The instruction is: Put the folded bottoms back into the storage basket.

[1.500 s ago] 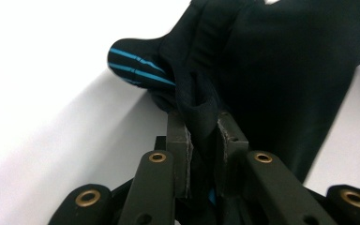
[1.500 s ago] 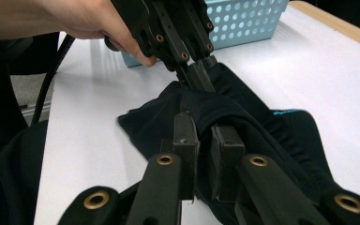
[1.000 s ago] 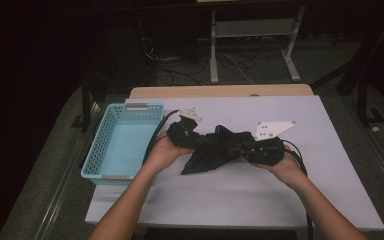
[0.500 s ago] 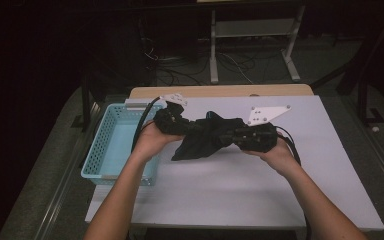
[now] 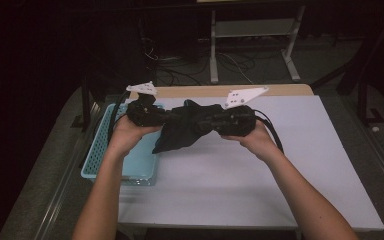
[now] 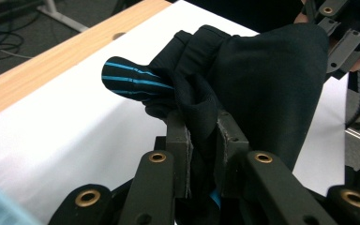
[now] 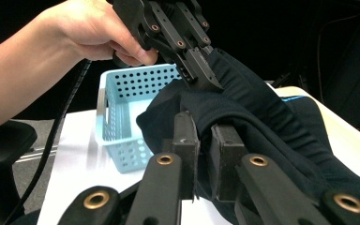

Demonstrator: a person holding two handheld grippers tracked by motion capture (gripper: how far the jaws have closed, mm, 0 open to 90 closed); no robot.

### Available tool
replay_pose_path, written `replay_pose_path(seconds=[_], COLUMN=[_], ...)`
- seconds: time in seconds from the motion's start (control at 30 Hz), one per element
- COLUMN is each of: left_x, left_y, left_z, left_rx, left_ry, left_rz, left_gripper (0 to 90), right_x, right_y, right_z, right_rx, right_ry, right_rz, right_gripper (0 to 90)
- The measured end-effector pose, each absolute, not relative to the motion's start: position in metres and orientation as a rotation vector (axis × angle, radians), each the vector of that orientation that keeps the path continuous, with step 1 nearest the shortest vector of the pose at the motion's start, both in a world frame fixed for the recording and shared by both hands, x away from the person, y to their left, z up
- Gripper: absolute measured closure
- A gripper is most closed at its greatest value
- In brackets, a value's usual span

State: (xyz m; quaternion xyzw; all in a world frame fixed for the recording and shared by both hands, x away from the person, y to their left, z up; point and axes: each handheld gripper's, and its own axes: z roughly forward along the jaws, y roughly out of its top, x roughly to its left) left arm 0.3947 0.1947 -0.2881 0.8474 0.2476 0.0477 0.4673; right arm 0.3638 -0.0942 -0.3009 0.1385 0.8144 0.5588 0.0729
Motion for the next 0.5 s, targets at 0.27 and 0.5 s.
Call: replay_pose_path(seconds=[0.27, 0.5], left_x=[0.394, 0.395], left_y=[0.226, 0.258], left_z=[-0.282, -0.282], left_rx=[2.063, 2.049], left_ry=[0.691, 0.765], left_rz=[0.212, 0.274], left_gripper=[78.5, 78.4], right_x=[0.379, 0.39], right_y=[-0.06, -0.032], right_z=[-0.296, -0.297], right_rx=[0.394, 0.376], right_ry=[2.471, 2.497], right_rz=[1.692, 1.695], right_gripper=[81.9, 81.9])
